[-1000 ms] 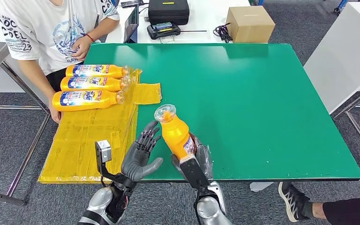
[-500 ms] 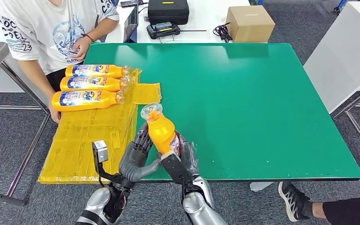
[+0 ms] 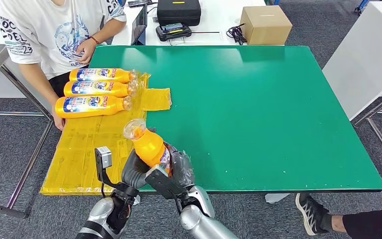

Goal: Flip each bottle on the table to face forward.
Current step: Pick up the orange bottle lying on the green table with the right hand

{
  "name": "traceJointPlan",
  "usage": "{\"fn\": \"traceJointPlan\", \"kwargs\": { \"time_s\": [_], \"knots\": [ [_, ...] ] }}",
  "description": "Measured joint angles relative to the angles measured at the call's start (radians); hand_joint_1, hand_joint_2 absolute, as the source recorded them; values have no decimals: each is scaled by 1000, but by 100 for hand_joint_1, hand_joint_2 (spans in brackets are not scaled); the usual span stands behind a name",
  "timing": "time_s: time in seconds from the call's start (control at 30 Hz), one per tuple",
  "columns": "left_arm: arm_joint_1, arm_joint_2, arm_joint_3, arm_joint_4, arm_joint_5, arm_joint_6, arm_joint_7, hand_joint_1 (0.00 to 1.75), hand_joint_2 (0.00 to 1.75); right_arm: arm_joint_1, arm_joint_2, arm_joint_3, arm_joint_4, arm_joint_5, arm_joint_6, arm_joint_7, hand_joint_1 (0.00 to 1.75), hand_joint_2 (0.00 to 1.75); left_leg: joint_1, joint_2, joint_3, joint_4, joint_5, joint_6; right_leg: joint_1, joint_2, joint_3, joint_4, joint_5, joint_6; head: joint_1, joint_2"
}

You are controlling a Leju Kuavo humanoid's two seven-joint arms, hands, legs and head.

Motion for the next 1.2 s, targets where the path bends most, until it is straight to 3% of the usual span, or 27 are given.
{"fn": "traceJointPlan", "kwargs": {
  "time_s": [0.4,0.43,0.53,0.57,1.07,1.1,1.17,1.2],
  "knots": [
    [-9,0,21,40,47,21,3,0,175,-32,0,92,32,-7,-4,16,175,175,0,1,0,0,0,0,0,0,0,0,0,0,0,0],
    [-9,0,23,40,52,20,-2,28,175,-36,0,98,34,-9,-3,18,175,175,0,1,0,0,0,0,0,0,0,0,0,0,0,0],
    [-9,0,29,40,67,20,-21,159,175,-53,0,120,40,-15,-1,27,175,175,0,1,0,0,0,0,0,1,0,0,0,0,0,0],
    [-10,0,31,39,71,19,-26,175,175,-57,0,126,42,-16,0,31,175,175,0,1,0,0,0,0,0,1,0,0,0,0,0,0],
    [-2,-7,67,12,124,9,-62,175,175,-94,5,167,69,-20,4,43,171,175,0,1,1,0,0,0,0,1,-1,0,0,0,0,0],
    [0,-7,70,7,124,10,-65,175,175,-97,7,169,71,-19,5,43,157,175,0,1,1,0,0,0,0,2,-1,0,0,0,0,0],
    [3,-8,75,-4,125,11,-70,175,175,-103,8,172,74,-16,7,46,70,175,0,1,1,0,0,0,0,2,-1,0,0,0,0,0],
    [4,-8,78,-8,124,13,-72,175,175,-106,9,175,75,-14,7,48,30,131,0,1,1,0,0,0,0,2,-1,0,0,0,0,0]
  ]
}}
